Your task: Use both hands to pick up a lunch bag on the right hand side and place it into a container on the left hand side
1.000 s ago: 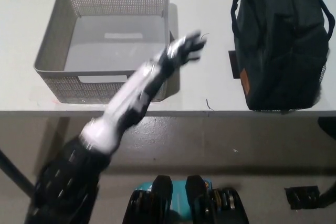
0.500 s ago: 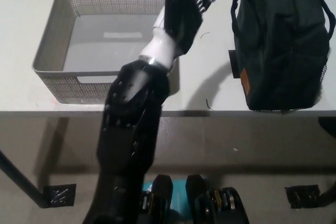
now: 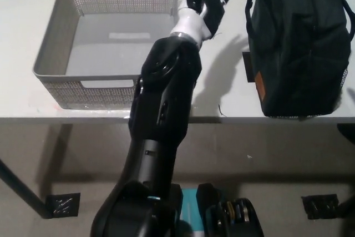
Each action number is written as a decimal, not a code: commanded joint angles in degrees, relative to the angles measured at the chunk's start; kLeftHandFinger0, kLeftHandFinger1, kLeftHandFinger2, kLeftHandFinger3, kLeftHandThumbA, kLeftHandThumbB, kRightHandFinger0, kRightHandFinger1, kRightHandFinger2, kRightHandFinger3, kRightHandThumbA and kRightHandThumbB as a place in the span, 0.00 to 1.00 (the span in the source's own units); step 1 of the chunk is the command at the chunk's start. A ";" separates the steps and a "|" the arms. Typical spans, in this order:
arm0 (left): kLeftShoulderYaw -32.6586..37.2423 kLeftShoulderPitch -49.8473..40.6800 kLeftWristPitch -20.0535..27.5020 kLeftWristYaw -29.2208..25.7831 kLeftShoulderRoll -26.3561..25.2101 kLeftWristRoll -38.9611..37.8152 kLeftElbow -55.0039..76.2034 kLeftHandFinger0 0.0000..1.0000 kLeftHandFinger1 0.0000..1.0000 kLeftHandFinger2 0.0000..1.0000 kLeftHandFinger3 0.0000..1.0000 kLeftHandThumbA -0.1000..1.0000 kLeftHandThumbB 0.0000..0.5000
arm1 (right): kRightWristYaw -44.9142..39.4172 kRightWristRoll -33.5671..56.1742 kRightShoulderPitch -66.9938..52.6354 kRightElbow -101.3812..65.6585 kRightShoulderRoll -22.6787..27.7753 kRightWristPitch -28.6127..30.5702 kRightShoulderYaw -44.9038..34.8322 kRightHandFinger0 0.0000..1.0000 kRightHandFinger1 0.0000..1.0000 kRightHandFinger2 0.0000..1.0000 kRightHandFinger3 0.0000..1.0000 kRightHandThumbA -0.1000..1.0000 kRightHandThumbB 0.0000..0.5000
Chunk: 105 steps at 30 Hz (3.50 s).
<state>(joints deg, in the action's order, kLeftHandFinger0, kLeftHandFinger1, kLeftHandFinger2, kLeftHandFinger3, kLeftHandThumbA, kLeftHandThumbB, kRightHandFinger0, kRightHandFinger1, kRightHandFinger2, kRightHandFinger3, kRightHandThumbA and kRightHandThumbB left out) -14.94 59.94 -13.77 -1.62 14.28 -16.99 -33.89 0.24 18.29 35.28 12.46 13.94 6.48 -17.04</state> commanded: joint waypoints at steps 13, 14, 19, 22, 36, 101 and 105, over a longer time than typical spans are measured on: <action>18.44 1.97 13.39 -3.99 -7.19 19.05 -9.86 1.00 1.00 1.00 1.00 1.00 0.79 | -2.21 1.49 2.36 0.95 -0.14 -0.18 1.09 1.00 1.00 1.00 1.00 1.00 0.41; 19.72 2.06 13.81 -4.06 -7.61 19.92 -10.15 1.00 1.00 1.00 1.00 1.00 0.74 | -2.26 1.28 2.40 1.27 -0.07 0.04 1.14 1.00 1.00 1.00 1.00 1.00 0.43; 26.32 3.24 17.90 -6.06 -9.62 25.02 -13.18 1.00 1.00 1.00 1.00 1.00 0.51 | -2.29 0.29 2.13 1.31 0.10 0.28 1.69 1.00 1.00 1.00 1.00 1.00 0.39; 29.38 4.73 20.18 -7.61 -10.21 27.25 -16.94 1.00 1.00 1.00 1.00 1.00 0.59 | -2.10 -0.23 2.34 2.17 -0.11 0.52 2.11 1.00 1.00 1.00 1.00 1.00 0.36; 28.23 7.49 21.51 -10.15 -6.61 25.58 -28.24 1.00 1.00 1.00 1.00 1.00 0.55 | -3.76 0.90 7.38 18.07 -1.20 5.02 2.20 1.00 1.00 1.00 1.00 1.00 0.46; 24.16 14.31 16.71 6.15 -2.39 22.29 -35.62 1.00 1.00 1.00 1.00 1.00 0.55 | 0.66 3.47 13.45 25.13 -15.72 3.70 5.78 1.00 1.00 1.00 1.00 1.00 0.21; 24.33 15.15 16.90 7.06 -2.31 22.24 -34.94 1.00 1.00 1.00 1.00 1.00 0.52 | 0.92 3.61 13.37 22.99 -15.54 3.47 5.58 1.00 1.00 1.00 1.00 1.00 0.21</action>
<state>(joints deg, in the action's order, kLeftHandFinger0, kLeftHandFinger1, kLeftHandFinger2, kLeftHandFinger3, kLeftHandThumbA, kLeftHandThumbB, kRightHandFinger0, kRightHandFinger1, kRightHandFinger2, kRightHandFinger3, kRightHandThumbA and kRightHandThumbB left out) 8.36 68.78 2.23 -0.68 8.31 5.48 -72.04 1.60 23.78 45.31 39.57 0.75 12.02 -13.88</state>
